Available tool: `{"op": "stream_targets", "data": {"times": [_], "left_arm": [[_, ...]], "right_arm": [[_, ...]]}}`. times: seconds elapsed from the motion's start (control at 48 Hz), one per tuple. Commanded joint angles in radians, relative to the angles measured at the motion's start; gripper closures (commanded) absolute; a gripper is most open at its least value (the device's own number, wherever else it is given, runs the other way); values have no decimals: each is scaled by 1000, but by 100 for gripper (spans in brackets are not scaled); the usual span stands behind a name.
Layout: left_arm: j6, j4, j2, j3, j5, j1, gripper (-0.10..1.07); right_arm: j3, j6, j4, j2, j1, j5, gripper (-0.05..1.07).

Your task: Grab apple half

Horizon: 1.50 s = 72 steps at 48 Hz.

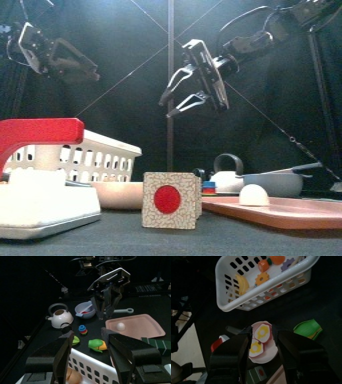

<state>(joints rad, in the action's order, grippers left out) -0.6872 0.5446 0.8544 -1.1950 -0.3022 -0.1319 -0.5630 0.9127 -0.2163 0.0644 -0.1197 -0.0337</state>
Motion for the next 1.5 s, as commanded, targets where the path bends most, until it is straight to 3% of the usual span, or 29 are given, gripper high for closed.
{"op": "stream_targets", "data": {"times": [0.0,0.208,0.5,0.688,1.021,1.479], "left_arm": [[0,21,5,2,-38,-9,12],[-2,48,11,-25,-74,-8,12],[-2,46,11,-28,-72,9,12],[-2,46,9,-37,-72,11,12],[-3,43,9,-44,-72,9,12],[-3,41,11,-44,-72,9,12]], "right_arm": [[25,3,-5,0,14,-5,27],[66,-2,72,-92,78,-71,27],[207,0,2,-232,156,-153,26],[287,0,-2,-298,164,-258,24],[443,2,-15,-385,164,-480,4],[563,2,-44,-483,166,-627,3]]}}
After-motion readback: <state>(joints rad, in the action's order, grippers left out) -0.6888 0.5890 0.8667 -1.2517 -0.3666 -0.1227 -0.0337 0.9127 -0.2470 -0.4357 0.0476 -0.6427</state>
